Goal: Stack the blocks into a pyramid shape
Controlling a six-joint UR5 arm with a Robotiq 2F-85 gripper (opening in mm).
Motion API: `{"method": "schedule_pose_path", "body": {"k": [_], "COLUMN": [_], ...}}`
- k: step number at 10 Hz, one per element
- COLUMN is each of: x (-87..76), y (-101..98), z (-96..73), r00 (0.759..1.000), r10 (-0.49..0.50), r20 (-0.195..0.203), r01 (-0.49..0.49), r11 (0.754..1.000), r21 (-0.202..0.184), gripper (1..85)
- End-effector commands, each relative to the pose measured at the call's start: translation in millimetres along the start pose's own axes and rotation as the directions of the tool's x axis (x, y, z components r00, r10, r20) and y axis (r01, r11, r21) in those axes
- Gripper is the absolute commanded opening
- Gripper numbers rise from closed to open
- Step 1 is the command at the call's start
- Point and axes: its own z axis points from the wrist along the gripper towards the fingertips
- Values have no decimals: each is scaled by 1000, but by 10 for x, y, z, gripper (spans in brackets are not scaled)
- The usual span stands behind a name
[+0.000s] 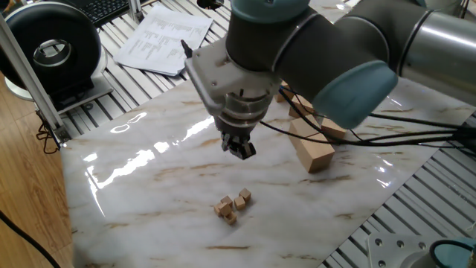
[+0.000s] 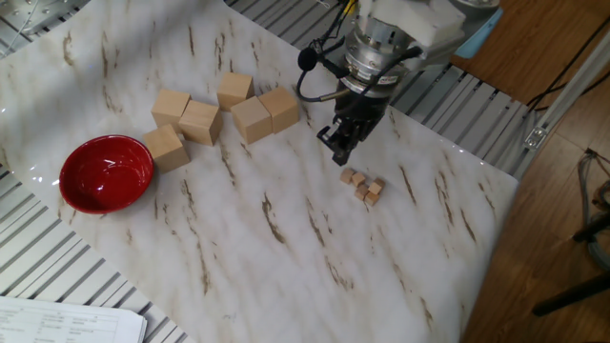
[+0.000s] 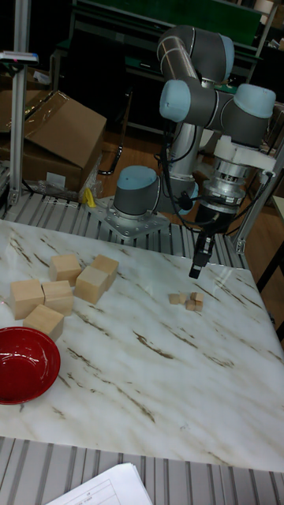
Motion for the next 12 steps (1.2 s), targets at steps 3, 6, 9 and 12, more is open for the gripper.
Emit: {"method": "schedule_pose_path", "body": {"k": [3, 6, 9, 12], "x": [-69, -72, 50, 65], "y": [208, 225, 326, 528], "z": [19, -17, -27, -60], "r00": [996, 995, 994, 985], "r10": [92, 102, 104, 162], "r20": [17, 16, -35, -61], "r01": [-91, -100, -107, -171], "r11": [993, 991, 987, 967], "r21": [-78, -85, -118, -192], "gripper": [10, 10, 10, 10]}}
